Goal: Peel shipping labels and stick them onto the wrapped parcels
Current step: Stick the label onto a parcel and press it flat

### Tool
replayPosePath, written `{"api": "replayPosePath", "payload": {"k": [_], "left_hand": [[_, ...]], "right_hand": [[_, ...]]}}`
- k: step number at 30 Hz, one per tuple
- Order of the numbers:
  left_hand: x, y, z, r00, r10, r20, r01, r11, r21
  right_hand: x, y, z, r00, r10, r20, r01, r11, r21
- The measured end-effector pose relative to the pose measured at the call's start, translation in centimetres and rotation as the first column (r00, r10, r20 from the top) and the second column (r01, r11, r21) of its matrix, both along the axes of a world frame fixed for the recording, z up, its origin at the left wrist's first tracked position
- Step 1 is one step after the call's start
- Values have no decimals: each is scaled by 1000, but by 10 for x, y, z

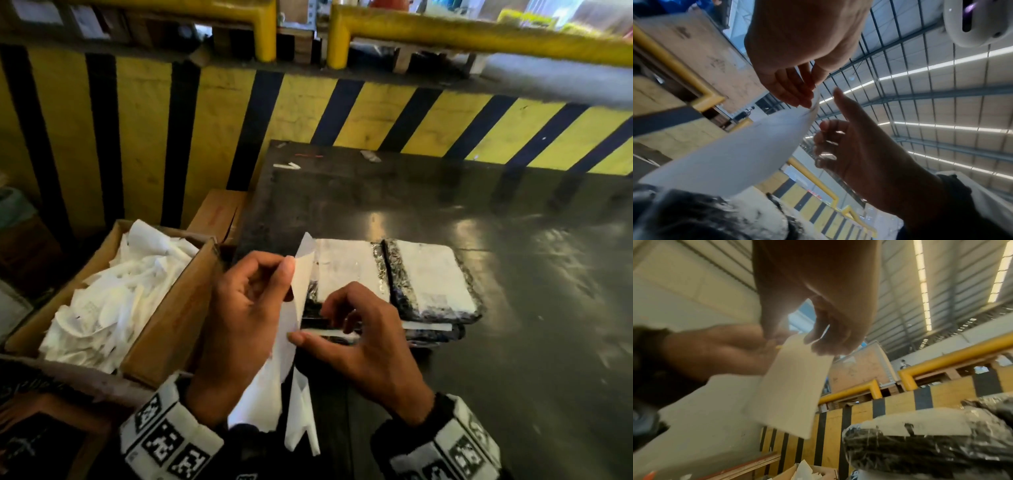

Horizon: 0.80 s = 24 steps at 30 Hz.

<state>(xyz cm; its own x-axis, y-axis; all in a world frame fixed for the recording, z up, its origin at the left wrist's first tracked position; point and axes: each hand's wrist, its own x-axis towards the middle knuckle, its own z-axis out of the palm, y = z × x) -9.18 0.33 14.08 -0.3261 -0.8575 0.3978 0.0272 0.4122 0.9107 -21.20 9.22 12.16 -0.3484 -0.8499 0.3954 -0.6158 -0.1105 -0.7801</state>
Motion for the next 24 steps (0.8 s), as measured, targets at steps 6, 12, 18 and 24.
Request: {"api": "replayPosePath", "payload": {"k": [6,12,18,24], "left_hand": [[-56,24,7,997,-49,-64,48,999,-14],[-92,36,19,964,-157,-216,208,948,240],[-114,38,0,997,39,-68,-26,984,176],[-137,46,-25,993,-70,90,42,960,278]], "right_hand": [[-40,12,-1,982,-84,-168,69,993,-95],[-97,39,6,974,-126,-189,96,983,-158],[-157,62,14,977,-6,215,23,997,-78],[-197,81,11,920,122,371,-159,985,70]]}}
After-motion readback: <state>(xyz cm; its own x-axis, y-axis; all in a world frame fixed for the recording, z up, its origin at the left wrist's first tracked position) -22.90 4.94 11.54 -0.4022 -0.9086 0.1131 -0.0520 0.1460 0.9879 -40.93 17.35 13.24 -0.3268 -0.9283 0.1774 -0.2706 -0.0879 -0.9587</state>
